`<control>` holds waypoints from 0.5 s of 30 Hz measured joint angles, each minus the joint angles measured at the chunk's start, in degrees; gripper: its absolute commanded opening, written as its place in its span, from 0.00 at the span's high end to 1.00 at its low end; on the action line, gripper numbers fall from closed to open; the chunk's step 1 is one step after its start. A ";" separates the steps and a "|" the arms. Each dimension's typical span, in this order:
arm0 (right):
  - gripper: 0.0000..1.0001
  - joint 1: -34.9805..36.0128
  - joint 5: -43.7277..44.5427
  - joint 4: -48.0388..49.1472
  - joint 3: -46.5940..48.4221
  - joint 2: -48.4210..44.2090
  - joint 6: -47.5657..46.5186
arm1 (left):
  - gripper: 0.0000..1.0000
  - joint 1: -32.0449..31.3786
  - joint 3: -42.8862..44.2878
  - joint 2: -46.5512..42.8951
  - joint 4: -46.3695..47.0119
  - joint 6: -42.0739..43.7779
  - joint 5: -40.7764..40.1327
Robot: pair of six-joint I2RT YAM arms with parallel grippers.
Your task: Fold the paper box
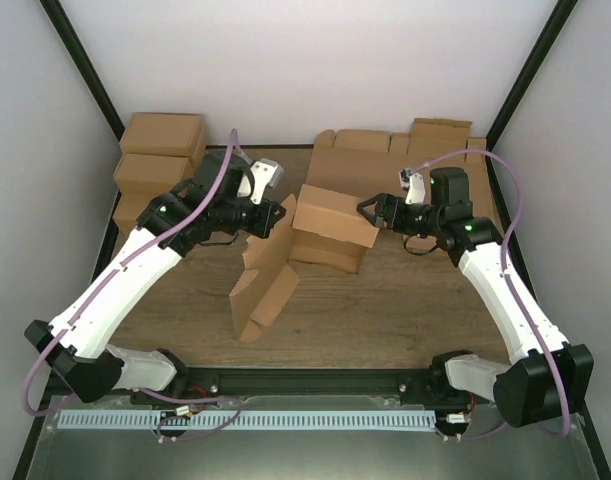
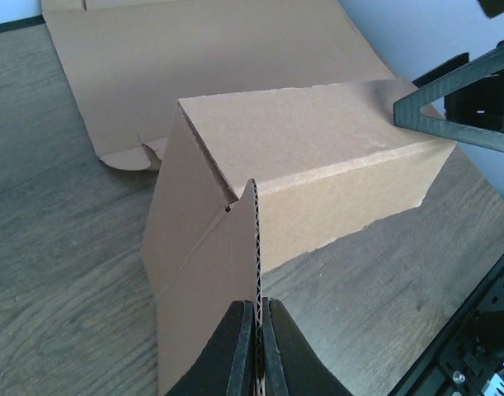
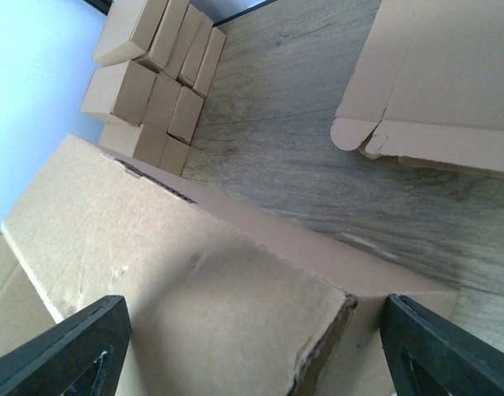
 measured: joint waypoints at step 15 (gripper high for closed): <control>0.23 0.09 -2.62 -4.28 4.92 5.46 -19.15 | 0.96 3.28 -1.60 0.09 -0.81 3.13 1.84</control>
